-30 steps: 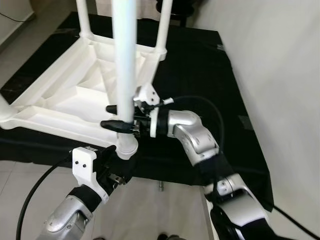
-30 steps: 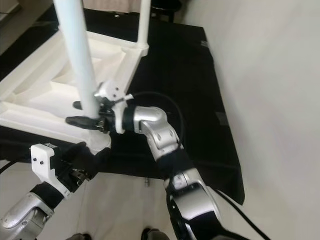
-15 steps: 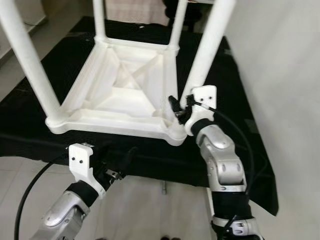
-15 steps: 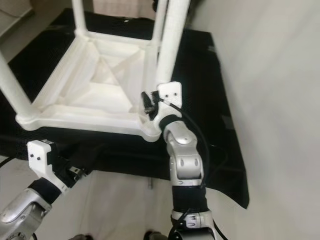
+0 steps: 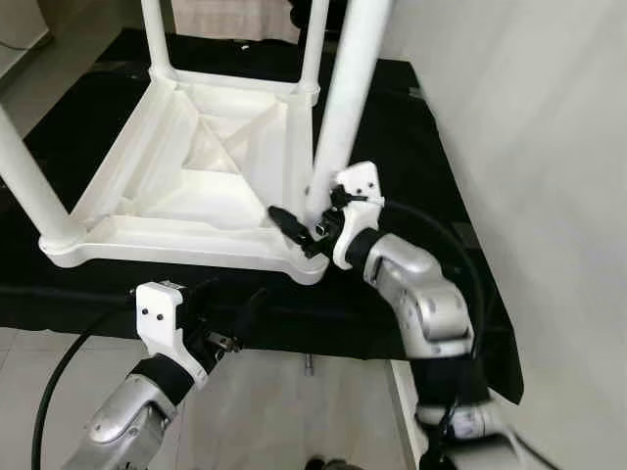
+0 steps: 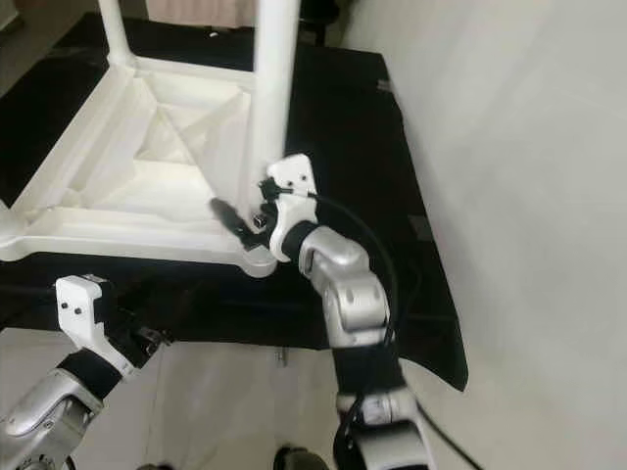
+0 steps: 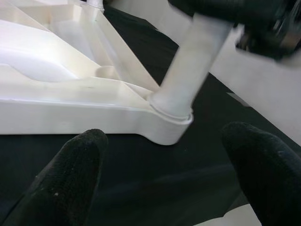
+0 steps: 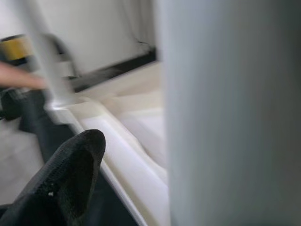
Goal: Building children table
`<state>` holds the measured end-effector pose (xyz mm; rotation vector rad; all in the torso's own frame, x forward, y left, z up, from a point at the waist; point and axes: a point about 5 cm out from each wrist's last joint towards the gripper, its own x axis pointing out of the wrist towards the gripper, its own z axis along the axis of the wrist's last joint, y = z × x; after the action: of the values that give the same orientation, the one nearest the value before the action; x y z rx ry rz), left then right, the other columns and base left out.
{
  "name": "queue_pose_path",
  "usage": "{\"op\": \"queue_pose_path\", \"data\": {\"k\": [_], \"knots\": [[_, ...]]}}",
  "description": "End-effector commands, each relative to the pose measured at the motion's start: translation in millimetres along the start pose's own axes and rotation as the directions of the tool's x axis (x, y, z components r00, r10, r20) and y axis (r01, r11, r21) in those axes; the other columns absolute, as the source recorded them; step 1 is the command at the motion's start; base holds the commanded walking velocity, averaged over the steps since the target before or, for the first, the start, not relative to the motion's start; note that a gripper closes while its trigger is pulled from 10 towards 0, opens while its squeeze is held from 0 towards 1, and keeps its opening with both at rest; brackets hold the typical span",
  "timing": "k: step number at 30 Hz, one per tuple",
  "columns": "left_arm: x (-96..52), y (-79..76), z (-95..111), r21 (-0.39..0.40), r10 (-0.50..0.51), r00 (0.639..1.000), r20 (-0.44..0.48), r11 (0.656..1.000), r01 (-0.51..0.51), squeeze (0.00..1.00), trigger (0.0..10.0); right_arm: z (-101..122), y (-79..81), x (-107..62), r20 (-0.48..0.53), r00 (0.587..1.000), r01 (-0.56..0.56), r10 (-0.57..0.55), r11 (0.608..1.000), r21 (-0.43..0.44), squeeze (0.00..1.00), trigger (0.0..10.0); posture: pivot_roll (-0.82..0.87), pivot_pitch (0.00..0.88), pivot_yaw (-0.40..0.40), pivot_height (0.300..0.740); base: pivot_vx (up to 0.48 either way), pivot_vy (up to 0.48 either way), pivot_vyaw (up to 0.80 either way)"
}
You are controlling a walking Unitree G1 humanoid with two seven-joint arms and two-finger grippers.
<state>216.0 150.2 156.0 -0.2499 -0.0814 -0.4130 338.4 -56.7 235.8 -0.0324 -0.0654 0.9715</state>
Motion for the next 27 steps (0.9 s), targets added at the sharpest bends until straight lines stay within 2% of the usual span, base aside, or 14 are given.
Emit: {"op": "queue_pose_path", "data": {"k": [1,2,3,7,8,13,14,15,17,18,19,21,27], "knots": [[-2.1,-3.1,-0.9,-0.001,0.002,1.000,0.003,1.000,-0.002,0.00,10.0,-2.8,12.2,9.0,-0.020,0.984,-0.176,0.175,0.984,-0.023,0.00,10.0,0.03,0.161,-0.155,0.740,0.000,0.000,0.00],[-3.0,-4.5,-0.7,-0.002,0.001,1.000,0.003,1.000,-0.001,0.00,10.0,-3.0,15.3,9.8,-0.031,0.964,-0.266,0.265,0.963,-0.037,0.00,10.0,0.04,0.162,-0.155,0.740,0.000,0.000,0.00],[-3.5,-5.0,-0.7,-0.003,0.001,1.000,0.003,1.000,-0.001,0.00,10.0,-4.4,16.4,11.1,-0.046,0.952,-0.304,0.302,0.951,-0.052,0.00,10.0,0.04,0.169,-0.154,0.740,0.000,0.000,0.00],[-4.5,-6.0,-0.6,-0.004,0.000,1.000,0.001,1.000,0.000,0.00,10.0,-7.6,17.9,14.3,-0.072,0.933,-0.357,0.352,0.932,-0.063,0.00,10.0,0.05,0.174,-0.154,0.740,0.000,0.000,0.00],[-6.1,-7.7,-0.4,-0.006,-0.001,1.000,-0.002,1.000,0.001,0.00,10.0,-12.7,19.8,20.2,-0.093,0.913,-0.401,0.397,0.915,-0.040,0.00,10.0,0.06,0.184,-0.154,0.740,0.000,0.000,0.00],[-8.6,-10.0,-0.2,-0.008,-0.003,1.000,-0.006,1.000,0.003,0.00,10.0,-18.6,24.2,25.9,-0.099,0.875,-0.476,0.475,0.880,0.015,0.00,10.0,0.07,0.190,-0.153,0.740,0.000,0.000,0.00],[-9.3,-10.6,0.1,-0.008,-0.003,1.000,-0.007,1.000,0.003,0.00,10.0,-19.5,25.8,26.7,-0.094,0.855,-0.511,0.511,0.859,0.024,0.00,10.0,0.07,0.197,-0.151,0.740,0.000,0.000,0.00],[-10.1,-11.3,0.3,-0.008,-0.003,1.000,-0.009,1.000,0.003,0.00,10.0,-20.9,28.1,27.0,-0.092,0.828,-0.552,0.552,0.833,0.030,0.00,9.3,0.08,0.202,-0.149,0.740,0.000,0.000,0.00],[-10.1,-11.3,0.3,-0.008,-0.003,1.000,-0.009,1.000,0.003,0.00,10.0,-20.9,28.1,27.0,-0.092,0.828,-0.552,0.552,0.833,0.030,0.00,9.3,0.08,0.202,-0.149,0.740,0.000,0.000,0.00],[-10.6,-11.7,0.4,-0.008,-0.003,1.000,-0.011,1.000,0.003,0.00,10.0,-22.5,28.2,27.8,-0.094,0.811,-0.578,0.577,0.816,0.027,0.00,0.0,0.08,0.202,-0.149,0.740,0.000,0.000,0.00],[-10.6,-11.7,0.4,-0.008,-0.003,1.000,-0.011,1.000,0.003,0.00,10.0,-22.5,28.2,27.8,-0.094,0.811,-0.578,0.577,0.816,0.027,0.00,0.0,0.08,0.202,-0.149,0.740,0.000,0.000,0.00],[-11.5,-12.3,0.6,-0.009,-0.004,1.000,-0.015,1.000,0.004,0.00,10.0,-23.0,26.6,28.3,-0.089,0.783,-0.615,0.615,0.788,0.031,0.00,0.0,0.08,0.208,-0.148,0.740,0.000,0.000,0.00],[-11.0,-12.1,1.1,-0.010,-0.005,1.000,-0.017,1.000,0.005,0.00,10.0,-20.9,16.9,26.9,-0.093,0.798,-0.597,0.596,0.802,0.024,0.00,0.0,0.07,0.209,-0.147,0.740,0.000,0.000,0.00]]}}
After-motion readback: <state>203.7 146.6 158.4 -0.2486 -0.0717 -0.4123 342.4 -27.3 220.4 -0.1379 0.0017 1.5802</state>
